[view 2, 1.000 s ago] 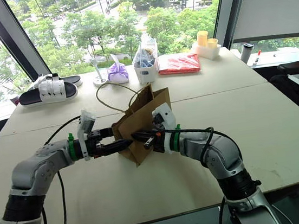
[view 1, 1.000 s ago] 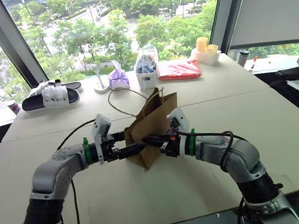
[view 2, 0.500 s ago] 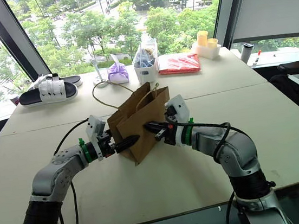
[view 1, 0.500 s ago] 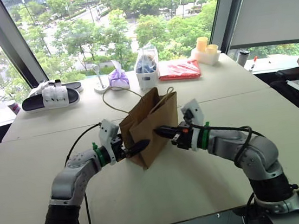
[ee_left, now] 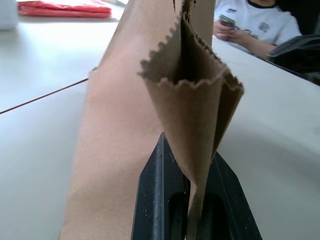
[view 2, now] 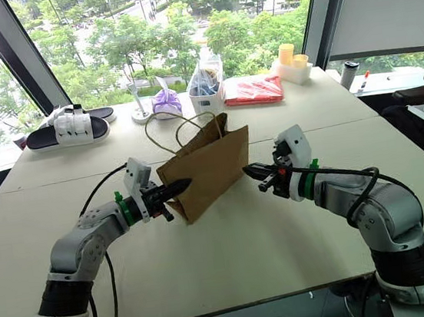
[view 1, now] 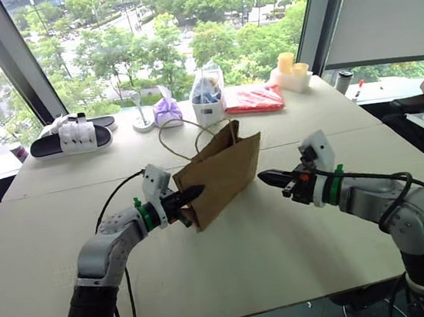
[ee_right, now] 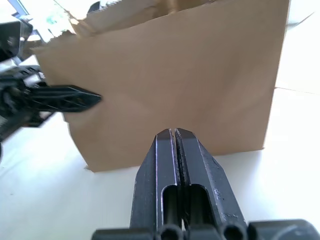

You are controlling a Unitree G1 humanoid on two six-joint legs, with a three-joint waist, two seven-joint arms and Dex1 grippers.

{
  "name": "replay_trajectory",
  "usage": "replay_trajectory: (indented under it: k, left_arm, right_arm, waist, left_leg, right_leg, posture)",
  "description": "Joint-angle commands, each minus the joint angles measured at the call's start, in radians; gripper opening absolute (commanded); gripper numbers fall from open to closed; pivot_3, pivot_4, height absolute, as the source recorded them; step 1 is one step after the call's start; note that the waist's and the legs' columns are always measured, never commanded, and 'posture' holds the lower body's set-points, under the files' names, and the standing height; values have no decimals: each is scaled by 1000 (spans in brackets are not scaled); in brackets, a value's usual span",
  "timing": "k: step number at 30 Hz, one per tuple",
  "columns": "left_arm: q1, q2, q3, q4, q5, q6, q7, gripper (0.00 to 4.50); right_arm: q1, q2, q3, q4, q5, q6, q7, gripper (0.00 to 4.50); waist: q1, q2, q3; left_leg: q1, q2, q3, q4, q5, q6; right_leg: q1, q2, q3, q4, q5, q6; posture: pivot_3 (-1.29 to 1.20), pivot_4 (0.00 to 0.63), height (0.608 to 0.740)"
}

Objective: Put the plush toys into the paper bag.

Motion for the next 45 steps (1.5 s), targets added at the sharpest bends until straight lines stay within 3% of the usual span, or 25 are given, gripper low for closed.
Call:
replay_trajectory:
  k: [1, 6, 11, 19, 25, 28, 34, 35, 45]
  left_arm:
    - [-75, 45, 2, 10, -69, -2, -169, 52]
    - [-234, 126, -27, 118, -152, 94, -445, 52]
    - [-329, 159, -157, 346, -19, -36, -681, 52]
    - [-455, 55, -221, 776, 174, -310, -774, 52]
    - [-440, 37, -188, 846, 226, -377, -730, 52]
    - [-412, 56, -161, 797, 220, -349, -716, 899]
    - [-335, 114, -119, 637, 197, -290, -688, 3995]
    - [-318, 130, -110, 597, 193, -278, -678, 4273]
    - [-109, 355, 73, 147, 35, -6, -577, 4396]
  right_arm:
    - [-2, -56, -28, 29, -24, -56, 56, 0]
    - [74, -207, -140, 91, -52, -93, 136, 0]
    - [241, -314, -300, 14, 2, -62, 214, 0]
    - [332, -319, -383, -85, 56, -13, 194, 0]
    - [329, -307, -374, -110, 71, -1, 158, 0]
    - [313, -313, -354, -110, 79, -4, 155, 0]
    - [264, -334, -307, -86, 80, -13, 176, 0]
    - [257, -338, -300, -83, 76, -15, 181, 0]
    - [276, -436, -283, -140, 86, -33, 288, 0]
  waist:
    - [2, 0, 0]
    - [5, 0, 0]
    - [-2, 0, 0]
    - [3, 0, 0]
    - [4, 0, 0]
    - [3, 0, 0]
    - [1, 0, 0]
    - [0, 0, 0]
    - [2, 0, 0]
  left_leg:
    - [0, 0, 0, 0, 0, 0]
    - [-1, 0, -1, 1, 0, 1]
    - [0, 0, 0, 0, -3, 6]
    - [0, 1, 1, 2, -3, 6]
    - [-1, 0, 0, 2, -4, 6]
    - [0, 0, 0, 2, -4, 6]
    - [0, 1, 0, 2, -4, 6]
    - [0, 1, 0, 2, -4, 6]
    - [0, 1, -1, 2, -4, 6]
  right_leg:
    - [0, 0, 0, 0, 0, 0]
    - [4, 0, -3, -6, 0, 0]
    - [5, 0, -3, -9, 0, 1]
    - [6, 0, -3, -9, 0, 1]
    - [6, -1, -3, -9, 0, 1]
    - [6, -1, -3, -9, 0, 1]
    - [6, -1, -3, -8, 0, 1]
    - [6, -1, -3, -8, 0, 1]
    - [5, -1, -2, -8, 0, 1]
  posture:
    - [0, 150, 740]
    - [0, 150, 740]
    - [0, 150, 740]
    - [0, 150, 740]
    - [0, 150, 740]
    - [0, 150, 740]
    - [0, 150, 740]
    - [0, 150, 740]
    - [0, 150, 740]
